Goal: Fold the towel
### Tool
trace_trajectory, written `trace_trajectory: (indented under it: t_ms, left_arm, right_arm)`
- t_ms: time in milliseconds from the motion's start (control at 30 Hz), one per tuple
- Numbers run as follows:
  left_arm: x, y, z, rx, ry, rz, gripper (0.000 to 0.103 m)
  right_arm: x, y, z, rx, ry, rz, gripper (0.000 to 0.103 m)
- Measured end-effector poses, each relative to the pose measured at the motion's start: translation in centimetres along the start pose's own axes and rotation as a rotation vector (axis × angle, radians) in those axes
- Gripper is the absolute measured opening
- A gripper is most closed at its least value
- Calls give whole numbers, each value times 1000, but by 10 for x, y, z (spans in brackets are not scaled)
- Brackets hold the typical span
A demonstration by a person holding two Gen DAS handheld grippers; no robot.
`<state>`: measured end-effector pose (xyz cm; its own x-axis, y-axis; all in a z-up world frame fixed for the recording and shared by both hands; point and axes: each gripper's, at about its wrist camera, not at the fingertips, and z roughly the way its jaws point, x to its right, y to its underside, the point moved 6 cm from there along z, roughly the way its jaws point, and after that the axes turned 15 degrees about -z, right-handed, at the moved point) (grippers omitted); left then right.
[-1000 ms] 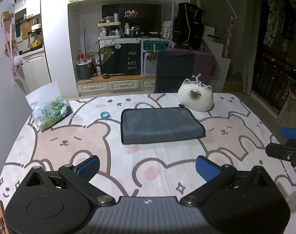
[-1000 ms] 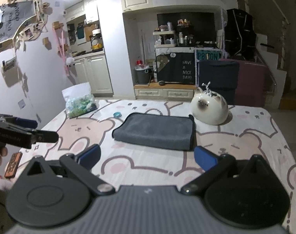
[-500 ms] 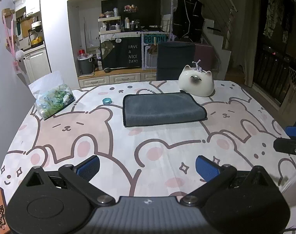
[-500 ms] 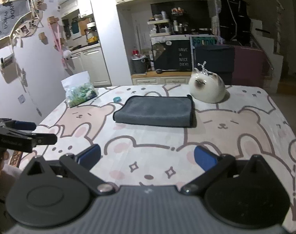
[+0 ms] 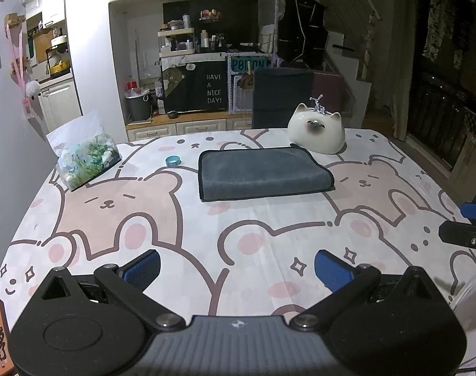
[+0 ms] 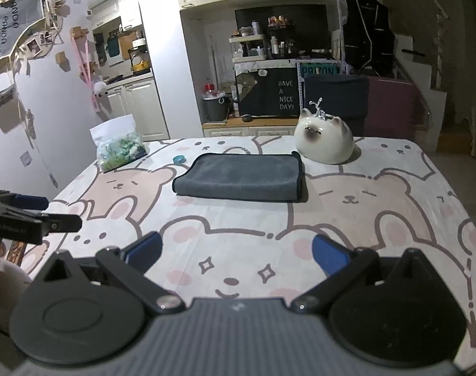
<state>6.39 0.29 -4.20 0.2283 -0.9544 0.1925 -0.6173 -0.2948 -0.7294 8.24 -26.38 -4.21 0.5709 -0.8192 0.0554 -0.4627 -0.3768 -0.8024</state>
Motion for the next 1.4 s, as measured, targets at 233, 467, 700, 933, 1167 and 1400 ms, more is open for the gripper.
trace_trajectory:
  t_ms: [233,467,700,933,1167,1400]
  left_arm:
    - [1,0,0,1,1,-1,103]
    - [0,0,1,0,2,0,103]
    - [1,0,1,0,1,1,103]
    - [1,0,1,1,1,0,103]
    - [1,0,1,1,2,0,103]
    - [1,0,1,1,1,1,103]
  right_arm:
    - [0,1,1,-10,3,-5,103]
    - [0,1,2,-13,2,-4,103]
    - [0,1,3,-14,3,-1,103]
    - [0,1,3,-14,3,-1,103]
    - [0,1,4,-13,3,-2,103]
    - [0,2,4,-13,3,-1,103]
